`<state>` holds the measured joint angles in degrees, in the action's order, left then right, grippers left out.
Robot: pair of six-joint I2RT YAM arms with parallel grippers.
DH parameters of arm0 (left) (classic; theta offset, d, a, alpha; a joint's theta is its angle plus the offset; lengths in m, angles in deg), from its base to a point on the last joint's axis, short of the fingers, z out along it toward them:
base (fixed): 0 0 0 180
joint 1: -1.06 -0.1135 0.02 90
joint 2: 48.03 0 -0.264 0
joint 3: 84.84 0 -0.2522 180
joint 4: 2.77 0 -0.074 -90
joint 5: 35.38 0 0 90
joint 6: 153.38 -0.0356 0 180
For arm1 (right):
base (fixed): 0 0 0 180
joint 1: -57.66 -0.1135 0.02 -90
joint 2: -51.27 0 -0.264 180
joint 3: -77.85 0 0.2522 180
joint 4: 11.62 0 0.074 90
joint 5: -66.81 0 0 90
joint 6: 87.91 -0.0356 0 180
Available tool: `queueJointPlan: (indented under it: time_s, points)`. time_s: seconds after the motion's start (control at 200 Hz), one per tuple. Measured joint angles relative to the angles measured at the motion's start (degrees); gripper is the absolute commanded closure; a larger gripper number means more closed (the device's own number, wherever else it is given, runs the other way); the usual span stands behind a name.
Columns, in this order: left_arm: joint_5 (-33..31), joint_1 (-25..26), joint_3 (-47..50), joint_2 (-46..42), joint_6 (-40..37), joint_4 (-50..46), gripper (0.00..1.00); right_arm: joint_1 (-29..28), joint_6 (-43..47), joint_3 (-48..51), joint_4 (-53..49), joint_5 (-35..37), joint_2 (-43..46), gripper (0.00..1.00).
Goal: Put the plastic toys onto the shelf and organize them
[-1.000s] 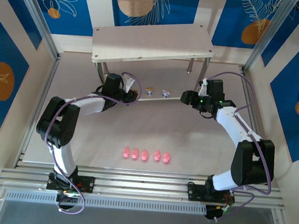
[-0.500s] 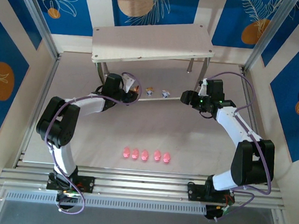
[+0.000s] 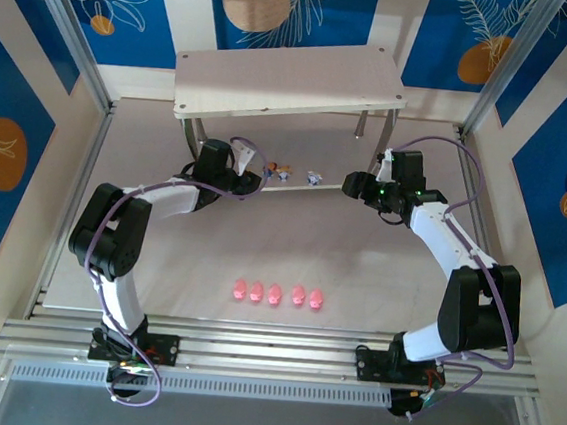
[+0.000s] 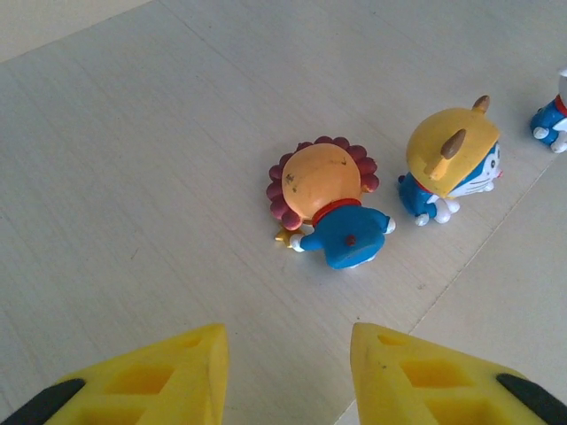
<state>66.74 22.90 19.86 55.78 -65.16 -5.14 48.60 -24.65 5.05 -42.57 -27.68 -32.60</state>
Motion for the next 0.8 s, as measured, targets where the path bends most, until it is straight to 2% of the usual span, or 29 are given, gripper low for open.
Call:
queueJointPlan:
  time_s: [0.535, 0.685, 0.745, 0.8]
  points:
    - [1.09, 0.46, -2.89, 1.29, 1.84, 0.48, 0.56, -0.33, 0.02, -0.76, 0.00, 0.00, -0.46, 0.32]
    - [2.03, 0.98, -3.02, 1.97, 1.88, 0.59, 0.54, -0.33, 0.00, -0.85, 0.02, 0.00, -0.48, 0.32]
    - [2.54, 1.14, -3.13, 2.23, 1.84, 0.55, 0.48, -0.33, 0.00, -0.85, 0.00, -0.02, -0.48, 0.32]
    - [2.86, 1.33, -3.28, 2.40, 1.79, 0.50, 0.48, -0.33, 0.00, -0.85, 0.02, -0.02, -0.57, 0.32]
